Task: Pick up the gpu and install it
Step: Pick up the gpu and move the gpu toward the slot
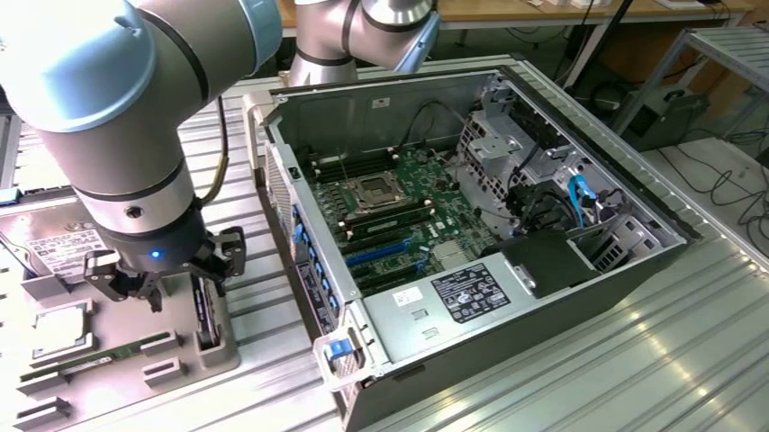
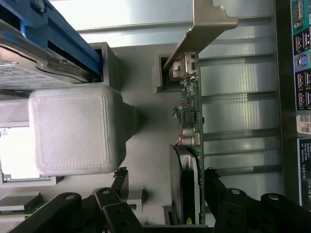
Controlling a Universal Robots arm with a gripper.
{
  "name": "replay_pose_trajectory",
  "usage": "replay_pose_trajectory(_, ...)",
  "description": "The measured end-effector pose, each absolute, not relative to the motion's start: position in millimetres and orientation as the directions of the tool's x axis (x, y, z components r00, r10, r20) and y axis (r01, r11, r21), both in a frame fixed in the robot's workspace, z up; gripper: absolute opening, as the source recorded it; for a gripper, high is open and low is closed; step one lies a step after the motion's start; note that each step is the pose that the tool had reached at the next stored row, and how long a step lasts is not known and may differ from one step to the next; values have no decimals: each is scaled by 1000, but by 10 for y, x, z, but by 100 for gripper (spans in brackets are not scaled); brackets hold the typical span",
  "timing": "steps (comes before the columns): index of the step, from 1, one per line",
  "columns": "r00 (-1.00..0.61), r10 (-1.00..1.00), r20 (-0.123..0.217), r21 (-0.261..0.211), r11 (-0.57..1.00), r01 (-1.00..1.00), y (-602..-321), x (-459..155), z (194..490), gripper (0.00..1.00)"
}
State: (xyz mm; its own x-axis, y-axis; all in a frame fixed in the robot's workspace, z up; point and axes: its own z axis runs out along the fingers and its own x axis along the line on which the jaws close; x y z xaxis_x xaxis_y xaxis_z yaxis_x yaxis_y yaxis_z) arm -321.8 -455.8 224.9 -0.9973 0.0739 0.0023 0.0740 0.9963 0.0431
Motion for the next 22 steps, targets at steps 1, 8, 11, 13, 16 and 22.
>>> replay_pose_trajectory(1, -997, 75, 2, 43, 996, 75, -4558, -3203, 2245, 73)
replay_pose_trajectory(8, -997, 78, 2, 42, 996, 78, -4558, -3152, 2230, 64)
replay_pose_trajectory(11, -997, 78, 2, 42, 996, 78, -4529, -3141, 2223, 57)
replay_pose_trajectory(13, -997, 78, 2, 42, 996, 78, -4528, -3136, 2221, 57)
replay_pose_trajectory(16, -997, 77, 2, 42, 996, 77, -4529, -3128, 2220, 56)
replay_pose_trajectory(22, -997, 73, 2, 42, 996, 73, -4529, -3125, 2220, 31)
